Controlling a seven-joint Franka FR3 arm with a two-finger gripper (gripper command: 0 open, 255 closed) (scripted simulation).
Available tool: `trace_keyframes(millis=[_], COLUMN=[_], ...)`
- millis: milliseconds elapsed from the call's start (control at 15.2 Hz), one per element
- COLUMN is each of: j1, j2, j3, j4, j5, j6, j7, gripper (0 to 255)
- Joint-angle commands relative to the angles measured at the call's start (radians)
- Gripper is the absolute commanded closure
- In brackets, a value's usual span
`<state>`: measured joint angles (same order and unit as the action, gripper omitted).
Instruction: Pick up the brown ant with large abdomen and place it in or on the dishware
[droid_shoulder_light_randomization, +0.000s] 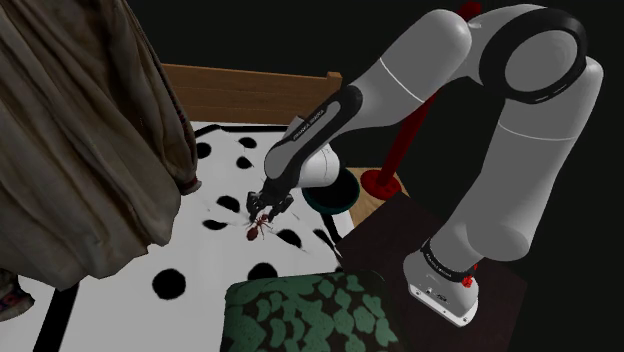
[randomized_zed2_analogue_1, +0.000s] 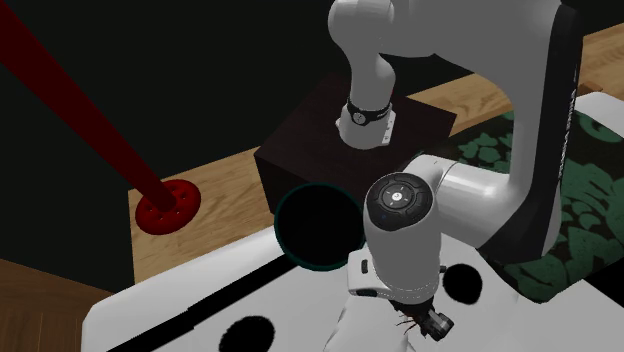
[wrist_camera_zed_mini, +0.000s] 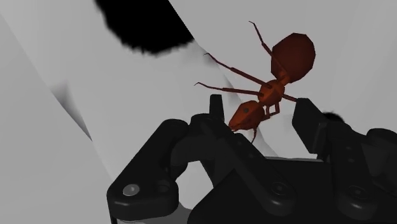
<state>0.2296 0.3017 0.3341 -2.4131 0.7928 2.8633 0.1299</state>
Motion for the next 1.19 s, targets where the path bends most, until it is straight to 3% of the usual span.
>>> trace_keyframes(millis=[0, 1122], j1=[0.005, 0.018], j2=[-0.026, -0.259], j3=[-0.009, -0.057], j4=[-0.008, -0.025], j5=[-0.016, -0.168], j6=[-0.019, -0.225], j7=[0.021, 0.208], gripper=[255, 255])
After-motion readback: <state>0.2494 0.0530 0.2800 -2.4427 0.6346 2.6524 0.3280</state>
